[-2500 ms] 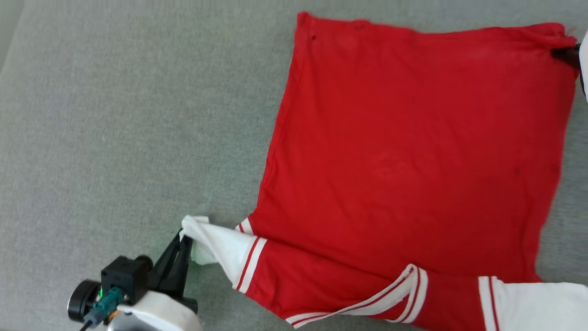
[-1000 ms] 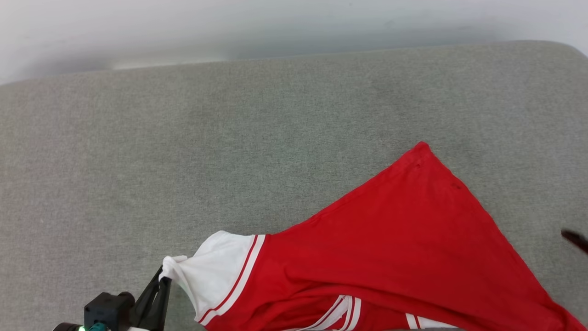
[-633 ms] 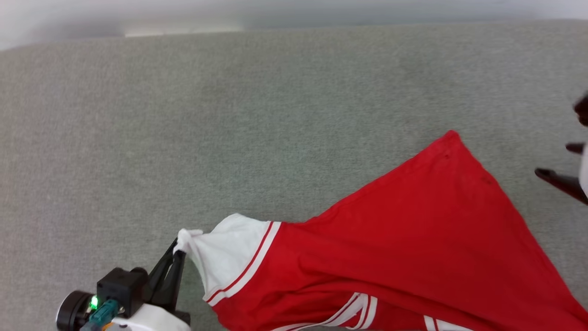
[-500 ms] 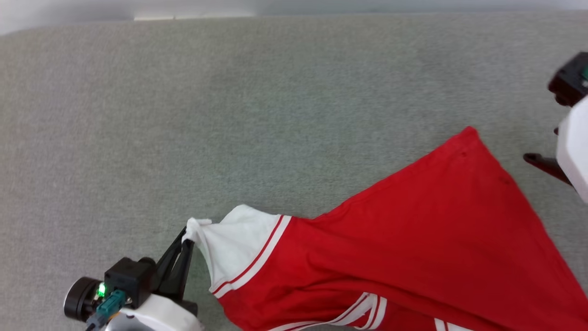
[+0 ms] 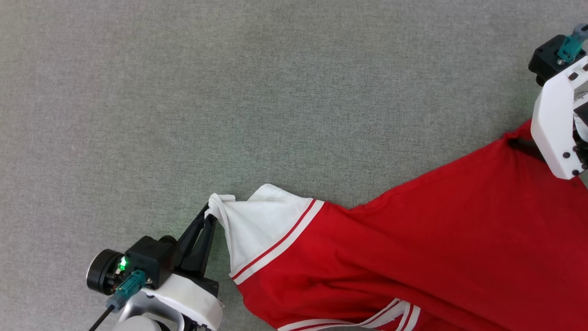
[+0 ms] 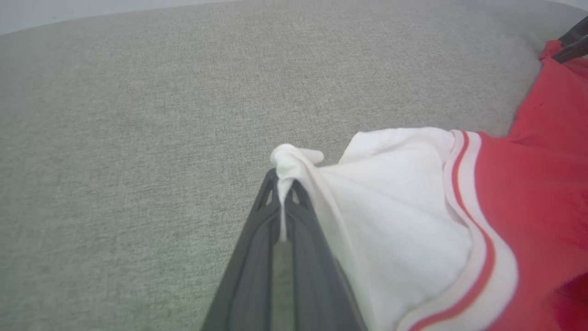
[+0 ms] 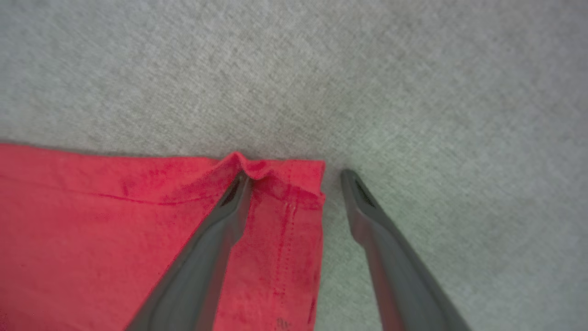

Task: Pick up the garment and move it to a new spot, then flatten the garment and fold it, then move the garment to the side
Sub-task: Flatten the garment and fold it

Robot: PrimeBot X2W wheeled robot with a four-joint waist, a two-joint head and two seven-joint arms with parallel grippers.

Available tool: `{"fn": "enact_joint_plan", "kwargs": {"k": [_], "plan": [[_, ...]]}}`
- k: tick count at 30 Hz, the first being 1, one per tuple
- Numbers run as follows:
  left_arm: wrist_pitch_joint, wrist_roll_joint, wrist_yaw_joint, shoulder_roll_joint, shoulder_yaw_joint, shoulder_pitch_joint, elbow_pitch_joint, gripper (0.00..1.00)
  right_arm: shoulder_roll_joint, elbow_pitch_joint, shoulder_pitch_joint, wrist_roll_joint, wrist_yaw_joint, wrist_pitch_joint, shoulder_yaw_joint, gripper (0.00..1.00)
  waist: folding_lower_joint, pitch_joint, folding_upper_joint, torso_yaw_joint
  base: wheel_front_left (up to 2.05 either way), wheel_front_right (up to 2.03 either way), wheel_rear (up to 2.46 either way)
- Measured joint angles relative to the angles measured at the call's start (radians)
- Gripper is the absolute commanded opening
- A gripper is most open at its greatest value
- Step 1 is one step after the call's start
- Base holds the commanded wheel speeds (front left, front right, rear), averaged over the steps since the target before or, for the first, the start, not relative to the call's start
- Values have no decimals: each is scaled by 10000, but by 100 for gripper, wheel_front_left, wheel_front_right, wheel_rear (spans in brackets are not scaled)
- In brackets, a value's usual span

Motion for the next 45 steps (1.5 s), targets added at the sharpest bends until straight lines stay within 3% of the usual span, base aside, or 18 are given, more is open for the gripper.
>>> {"fn": "enact_joint_plan", "kwargs": {"k": [2,3,4,16,26,30,37,45], "plan": [[-17,2,-33,-54,-13,-27,86,0,-10,84,-29,46,-2,-148,278,100,-1,64,0,58,0,0,0],[-27,0,-38,-71,-21,-28,148,0,-13,138,-43,117,-2,-240,380,38,-1,58,0,58,0,0,0],[-29,-2,-58,-84,-19,-31,194,0,-10,184,-65,173,-4,-355,495,0,-1,28,0,45,0,0,0],[-159,-130,-140,205,198,177,499,0,221,313,12,579,4,-3473,1266,0,0,-1359,0,-462,0,0,0],[410,-21,-255,805,805,-1313,-244,0,157,104,-730,393,2,-6213,671,0,-1,-2546,0,-1351,0,0,0],[878,199,-560,1062,1012,-2683,-334,0,399,257,-1168,42,2,-6819,257,0,0,-2662,0,-1750,0,0,0],[1712,464,-1482,1185,1358,-5799,203,0,1051,777,-2530,-830,4,-7511,-844,0,0,-2128,0,-2095,0,0,0],[2389,966,-2466,732,1308,-9419,1484,0,1967,1739,-4616,-2065,4,-7639,-2040,0,0,-1091,0,-2225,0,0,0]]}}
